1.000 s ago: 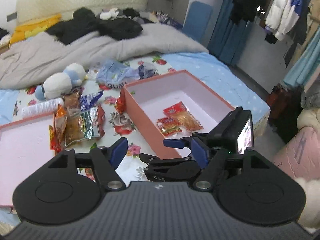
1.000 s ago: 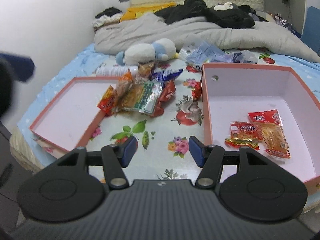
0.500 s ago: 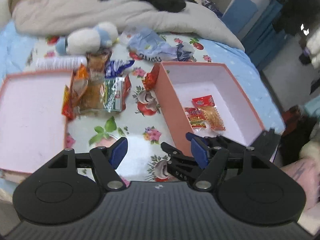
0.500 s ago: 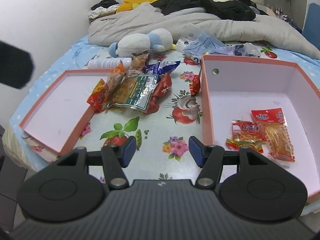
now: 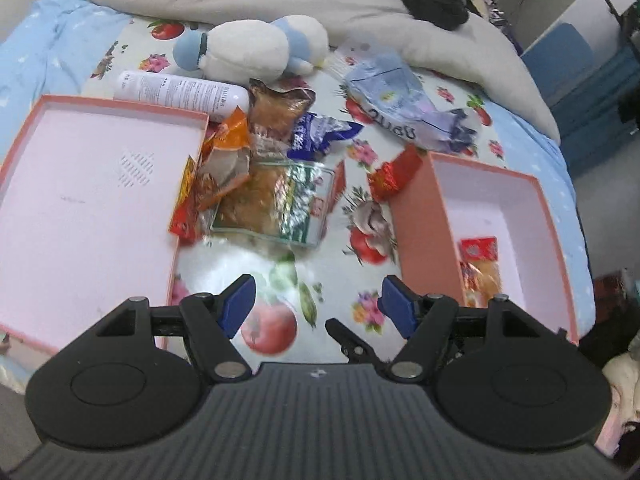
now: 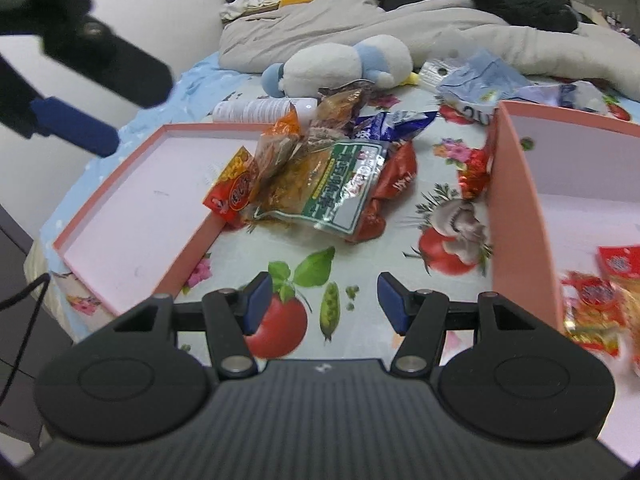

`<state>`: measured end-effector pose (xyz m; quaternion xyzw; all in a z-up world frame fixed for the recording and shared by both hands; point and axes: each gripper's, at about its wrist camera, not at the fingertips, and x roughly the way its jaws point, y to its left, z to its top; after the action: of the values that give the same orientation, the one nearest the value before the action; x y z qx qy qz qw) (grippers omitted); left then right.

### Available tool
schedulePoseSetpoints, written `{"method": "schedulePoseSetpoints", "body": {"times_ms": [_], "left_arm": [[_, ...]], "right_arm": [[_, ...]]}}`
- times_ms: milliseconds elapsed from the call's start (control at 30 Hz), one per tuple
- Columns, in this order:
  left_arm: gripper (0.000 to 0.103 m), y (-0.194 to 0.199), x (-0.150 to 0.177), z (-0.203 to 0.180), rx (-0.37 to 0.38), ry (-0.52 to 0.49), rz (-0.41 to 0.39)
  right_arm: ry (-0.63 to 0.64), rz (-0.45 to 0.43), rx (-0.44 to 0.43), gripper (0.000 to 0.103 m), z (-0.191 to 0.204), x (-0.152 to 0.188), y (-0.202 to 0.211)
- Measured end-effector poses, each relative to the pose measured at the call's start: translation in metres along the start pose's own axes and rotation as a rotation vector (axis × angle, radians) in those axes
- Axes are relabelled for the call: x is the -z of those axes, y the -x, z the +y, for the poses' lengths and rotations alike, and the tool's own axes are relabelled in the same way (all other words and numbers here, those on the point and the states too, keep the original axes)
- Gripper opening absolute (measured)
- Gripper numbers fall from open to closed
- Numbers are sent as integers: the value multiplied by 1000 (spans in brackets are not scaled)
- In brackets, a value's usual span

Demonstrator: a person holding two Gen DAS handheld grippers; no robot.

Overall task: Organize snacks
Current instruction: 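Grasp the orange bread bag with the left tool while the right tool grasps a green tube snack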

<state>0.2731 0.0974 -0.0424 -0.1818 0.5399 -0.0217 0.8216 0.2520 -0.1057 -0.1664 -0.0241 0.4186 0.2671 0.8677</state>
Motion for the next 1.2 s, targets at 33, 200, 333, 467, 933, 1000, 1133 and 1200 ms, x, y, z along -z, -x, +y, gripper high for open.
{"method": "schedulePoseSetpoints", "body": {"times_ms": [33,200,333,467,933,1000,1133,1200], "left_arm": [[74,-9,-7,3,11,2,-4],[74,-61,-45,23,-15,-3,-29],[74,-97,-73,42,-54,-13,-60],[73,-128,-88,61,-41,-5,-41],[74,-179,-99,110,-19,-57,-54],[74,-184,-100,110,1,-64,-48],[73,-194,-99,109,14,-63,-36],[73,-197,-101,110,10,-54,-36]], "right_arm": [[-3,-4,1,60,-1,-1,-5],[-44,-26,1,60,-13,-13,-36],[-49,-30,11,62,-17,-24,-58],[-46,-43,15,73,-17,-30,-77],[-66,-113,-14,75,-4,-35,-111],[-87,-118,-60,75,-5,-37,-112],[-74,-156,-79,75,2,-39,-111],[-80,-151,-78,73,2,-40,-117]]}}
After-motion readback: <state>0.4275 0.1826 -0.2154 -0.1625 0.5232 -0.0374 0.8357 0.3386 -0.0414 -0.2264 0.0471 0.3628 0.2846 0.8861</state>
